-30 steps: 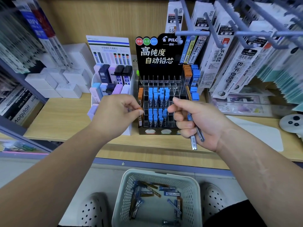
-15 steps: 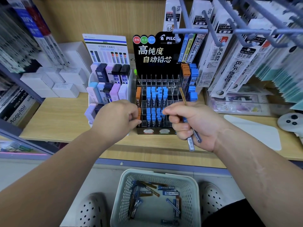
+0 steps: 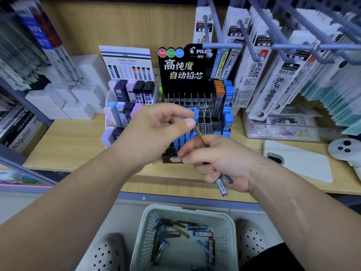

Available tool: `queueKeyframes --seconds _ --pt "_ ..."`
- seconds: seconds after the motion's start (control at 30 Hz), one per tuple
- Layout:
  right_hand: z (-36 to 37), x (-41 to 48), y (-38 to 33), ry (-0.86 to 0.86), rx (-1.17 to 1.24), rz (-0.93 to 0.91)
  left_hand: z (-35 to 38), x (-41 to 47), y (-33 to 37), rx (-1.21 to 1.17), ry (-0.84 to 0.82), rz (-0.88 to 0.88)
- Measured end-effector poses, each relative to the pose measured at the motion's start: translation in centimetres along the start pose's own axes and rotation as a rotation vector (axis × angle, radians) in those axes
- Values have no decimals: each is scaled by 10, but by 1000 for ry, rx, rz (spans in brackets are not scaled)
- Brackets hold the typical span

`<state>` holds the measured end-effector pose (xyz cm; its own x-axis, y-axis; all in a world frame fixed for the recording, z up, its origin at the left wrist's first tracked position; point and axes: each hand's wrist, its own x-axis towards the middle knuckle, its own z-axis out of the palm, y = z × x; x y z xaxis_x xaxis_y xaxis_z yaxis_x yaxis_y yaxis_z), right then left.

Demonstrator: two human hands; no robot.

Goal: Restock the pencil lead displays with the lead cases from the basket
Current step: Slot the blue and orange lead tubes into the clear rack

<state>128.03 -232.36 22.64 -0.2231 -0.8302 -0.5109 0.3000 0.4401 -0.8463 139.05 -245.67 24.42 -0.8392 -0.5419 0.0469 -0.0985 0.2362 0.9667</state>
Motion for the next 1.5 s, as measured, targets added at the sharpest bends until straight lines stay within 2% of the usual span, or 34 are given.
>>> queueKeyframes --seconds 0.1,0.2,0.3,0.4,0.5,0.63,0.77,1.07,1.17,1.4,1.5 --pt "6 -1 2 -9 -139 1 9 -1 -5 -11 -2 -65" --pt "5 -2 3 11 -163 7 5 0 -13 -27 -3 -140" --pt "-2 -1 2 85 -90 -24 -4 2 -14 -104 36 -137" --pt "-11 1 -1 235 18 -110 -14 3 -16 -183 107 -138" --pt "-17 0 -5 297 120 -148 -15 3 -18 -213 111 -142" --pt "-23 -1 -12 327 207 -219 -10 -1 -17 -125 -45 -134" --pt "-22 0 -10 327 158 -266 -1 -5 -17 -44 -231 -98" --pt "-17 4 -4 341 139 -234 2 -4 -18 18 -280 -41" --pt "-18 6 -3 381 131 -206 -2 0 -24 12 -207 -37" --pt "-26 6 -3 410 151 -185 -31 32 -22 6 259 113" --pt "-31 5 -1 414 141 -180 -38 48 -15 18 349 153"
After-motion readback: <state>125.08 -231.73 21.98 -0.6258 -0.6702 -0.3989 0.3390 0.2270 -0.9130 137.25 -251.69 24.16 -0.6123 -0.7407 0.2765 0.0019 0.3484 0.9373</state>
